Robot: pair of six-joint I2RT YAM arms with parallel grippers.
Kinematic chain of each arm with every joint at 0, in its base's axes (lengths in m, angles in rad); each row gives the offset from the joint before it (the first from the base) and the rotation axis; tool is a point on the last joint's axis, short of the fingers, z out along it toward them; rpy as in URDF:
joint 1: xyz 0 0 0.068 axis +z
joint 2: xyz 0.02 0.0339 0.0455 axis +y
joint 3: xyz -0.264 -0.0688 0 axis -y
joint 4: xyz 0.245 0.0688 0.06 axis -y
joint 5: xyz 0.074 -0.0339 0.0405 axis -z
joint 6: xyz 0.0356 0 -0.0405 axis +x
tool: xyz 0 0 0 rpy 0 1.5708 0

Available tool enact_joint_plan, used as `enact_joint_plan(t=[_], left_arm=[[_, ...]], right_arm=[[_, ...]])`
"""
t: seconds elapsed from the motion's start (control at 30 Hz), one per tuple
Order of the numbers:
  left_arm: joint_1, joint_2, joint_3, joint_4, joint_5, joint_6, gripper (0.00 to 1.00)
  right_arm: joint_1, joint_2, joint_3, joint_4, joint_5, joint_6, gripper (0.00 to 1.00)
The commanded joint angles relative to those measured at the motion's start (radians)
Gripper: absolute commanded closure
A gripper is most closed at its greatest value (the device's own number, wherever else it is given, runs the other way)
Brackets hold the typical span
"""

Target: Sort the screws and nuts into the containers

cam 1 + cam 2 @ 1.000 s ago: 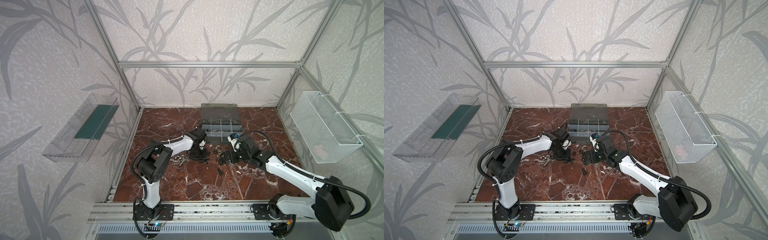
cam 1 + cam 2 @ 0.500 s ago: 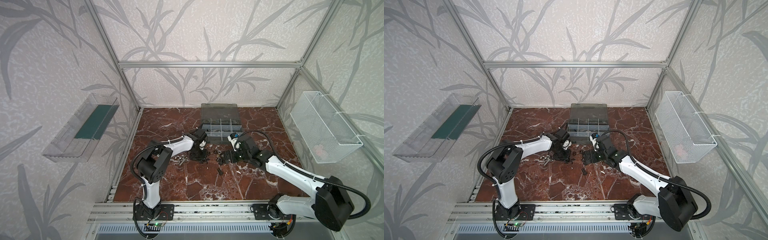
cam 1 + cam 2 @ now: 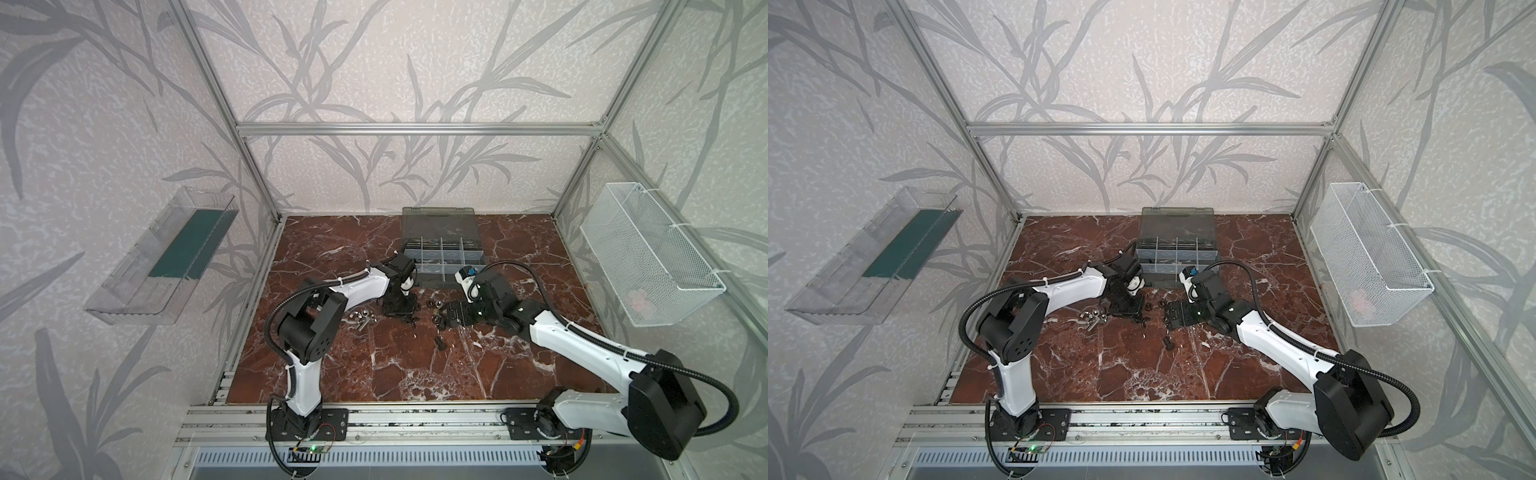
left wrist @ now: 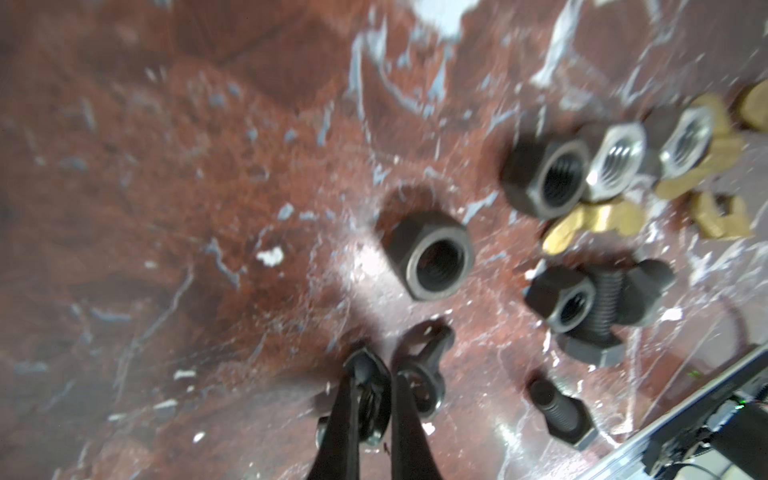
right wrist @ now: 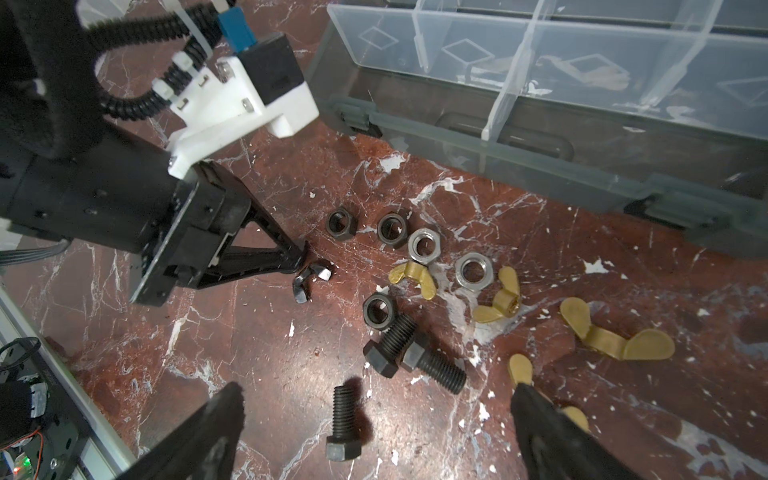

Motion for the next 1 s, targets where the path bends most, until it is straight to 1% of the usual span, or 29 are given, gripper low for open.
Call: enact_joint_plan(t=[0.0,0.13,0.3,0.4,0.6,0.83,0.97], left_arm=[[0.024,0.025,0.049,0.013,0.023,-0.035,1.0],[0.047,0.044,0.076,0.028,0.051,-0.055,1.0],[0.054,0.056,0.081,0.035,0.048,-0.054,1.0],[0.06,0.05,0.084,0.039,0.055,-0.064,1.0],[0.088,0.009,0.146,0.042,0.086,-0.097,1.0],[0.136,-0.026,0.214,0.098,0.141,-0.176,1.0],[0.17,-0.009,0.285,0.134,0.137,-0.213,1.0]], right_arm=[[-0.001,-0.01,-0.005,0.009,0.004,0.015,0.01],[-0.006,-0.016,-0.006,0.01,0.005,0.018,0.01],[-0.01,-0.017,-0.007,0.009,0.002,0.017,0.01],[-0.012,-0.016,-0.007,0.009,0.002,0.019,0.01],[-0.018,-0.004,0.011,0.013,-0.003,0.026,0.01],[-0.019,0.039,0.088,0.024,-0.007,0.04,0.01],[-0.02,0.087,0.148,0.027,-0.016,0.043,0.01]])
